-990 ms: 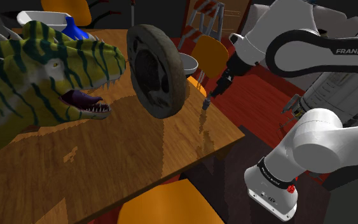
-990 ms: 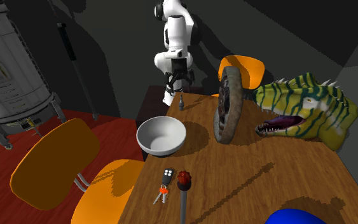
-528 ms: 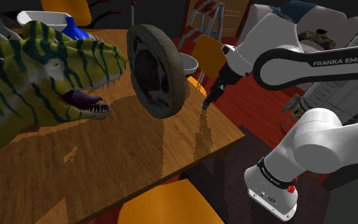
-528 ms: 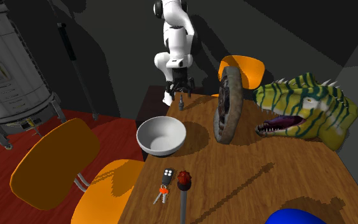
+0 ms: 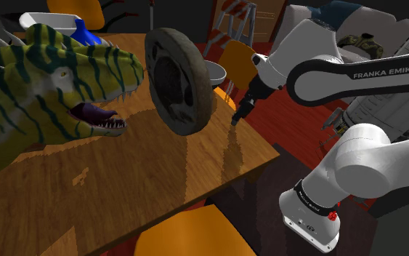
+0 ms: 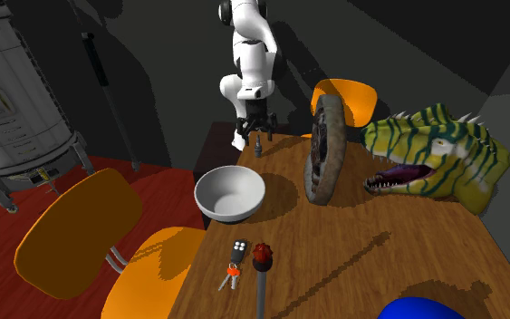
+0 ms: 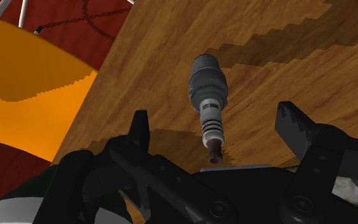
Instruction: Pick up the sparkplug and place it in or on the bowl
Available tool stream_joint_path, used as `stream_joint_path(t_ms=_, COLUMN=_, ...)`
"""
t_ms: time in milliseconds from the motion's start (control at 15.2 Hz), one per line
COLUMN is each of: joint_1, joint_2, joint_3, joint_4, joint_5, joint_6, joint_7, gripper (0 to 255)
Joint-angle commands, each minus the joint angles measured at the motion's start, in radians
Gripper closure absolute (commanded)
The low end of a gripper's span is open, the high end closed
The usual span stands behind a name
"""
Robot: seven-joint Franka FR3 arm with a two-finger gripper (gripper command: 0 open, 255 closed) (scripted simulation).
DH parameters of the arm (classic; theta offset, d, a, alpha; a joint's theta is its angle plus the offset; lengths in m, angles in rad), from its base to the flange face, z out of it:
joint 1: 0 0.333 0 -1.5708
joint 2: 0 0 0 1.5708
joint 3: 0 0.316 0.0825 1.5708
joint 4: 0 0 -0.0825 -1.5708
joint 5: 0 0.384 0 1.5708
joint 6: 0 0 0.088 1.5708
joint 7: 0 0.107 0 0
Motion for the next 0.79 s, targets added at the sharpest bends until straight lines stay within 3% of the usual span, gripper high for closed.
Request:
stream_joint_path(t_ms=0, joint_1=0.0, joint_2=0.0, joint_3=0.0, joint_4=0.0, joint_5=0.0, joint_6=0.0, joint_7=0.0, gripper=255)
stream_joint_path(t_ms=594, joint_1=0.0, joint_2=0.0, joint_3=0.0, joint_4=0.0, joint_5=0.0, joint_6=0.0, joint_7=0.0, gripper=255)
stream_joint_path(t_ms=726, joint_1=-0.001, joint_2=-0.016, joint_3=0.0, joint_4=0.019, joint_5=-0.002, joint_6=-0.036, joint_7=0.002, gripper=255)
